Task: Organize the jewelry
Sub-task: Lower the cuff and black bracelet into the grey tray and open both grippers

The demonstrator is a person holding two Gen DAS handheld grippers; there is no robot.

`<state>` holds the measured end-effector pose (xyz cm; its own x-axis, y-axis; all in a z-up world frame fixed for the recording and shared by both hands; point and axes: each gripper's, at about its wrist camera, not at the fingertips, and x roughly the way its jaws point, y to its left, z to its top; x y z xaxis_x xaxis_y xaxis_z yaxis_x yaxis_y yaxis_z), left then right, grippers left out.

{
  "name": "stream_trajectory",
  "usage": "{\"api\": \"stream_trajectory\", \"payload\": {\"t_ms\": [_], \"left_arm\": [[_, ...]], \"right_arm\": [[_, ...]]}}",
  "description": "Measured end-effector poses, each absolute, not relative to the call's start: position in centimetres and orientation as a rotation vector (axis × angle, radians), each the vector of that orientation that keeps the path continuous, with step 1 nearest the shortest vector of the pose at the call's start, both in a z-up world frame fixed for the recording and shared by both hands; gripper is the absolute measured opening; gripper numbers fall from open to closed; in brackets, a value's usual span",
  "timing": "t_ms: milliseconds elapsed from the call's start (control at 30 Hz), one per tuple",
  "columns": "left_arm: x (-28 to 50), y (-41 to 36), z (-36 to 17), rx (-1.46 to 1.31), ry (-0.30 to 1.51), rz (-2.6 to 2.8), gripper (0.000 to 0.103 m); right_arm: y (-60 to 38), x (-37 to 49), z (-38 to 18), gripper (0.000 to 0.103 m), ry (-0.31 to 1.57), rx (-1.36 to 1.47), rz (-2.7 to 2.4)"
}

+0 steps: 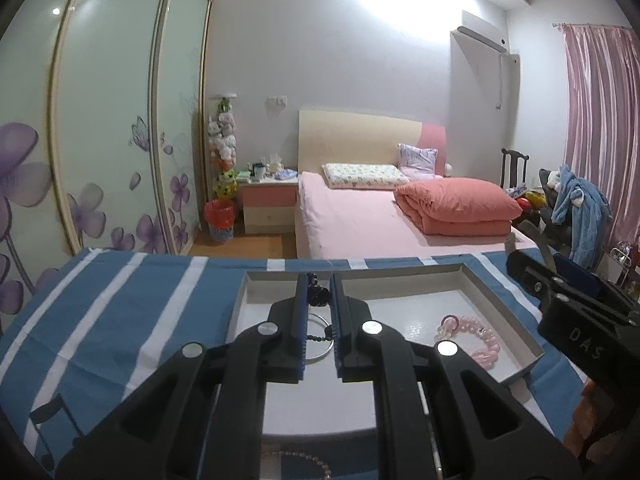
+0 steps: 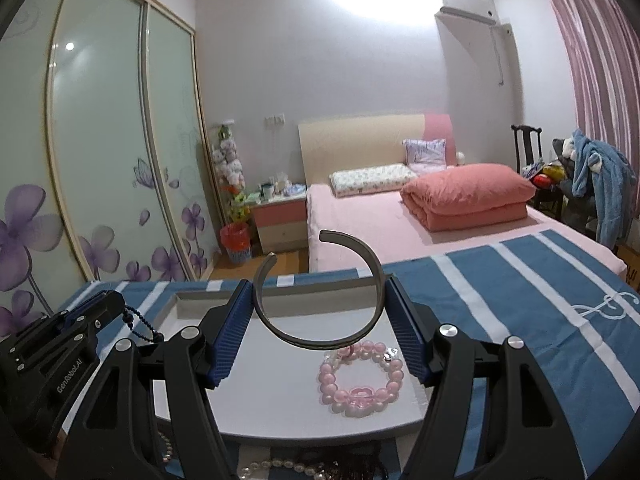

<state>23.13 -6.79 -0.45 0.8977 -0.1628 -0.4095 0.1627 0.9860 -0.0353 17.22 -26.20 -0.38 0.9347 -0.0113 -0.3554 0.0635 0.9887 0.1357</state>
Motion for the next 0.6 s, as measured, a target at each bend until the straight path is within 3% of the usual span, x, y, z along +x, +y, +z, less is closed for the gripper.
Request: {"api": "stream_trajectory", "payload": {"t_ms": [467,533,600], "left_arm": [[29.1,-6.7,-4.2,-0.041,0.595,-0.201,0.012],[29.3,-6.6,-4.4,-0.055,0.606,-0.196,0.013],[29.4,-6.2,-4.4,-0.066,0.613,-0.194,0.024]], "right_arm": [[-26.5,23.2,-5.2,0.067,0.69,0.182,0.0],[-26.6,23.5,-5.5,0.068,0.715,0.201,0.005],[-26.8,23.4,-5.6,0.068,0.723,0.224,0.002]]}}
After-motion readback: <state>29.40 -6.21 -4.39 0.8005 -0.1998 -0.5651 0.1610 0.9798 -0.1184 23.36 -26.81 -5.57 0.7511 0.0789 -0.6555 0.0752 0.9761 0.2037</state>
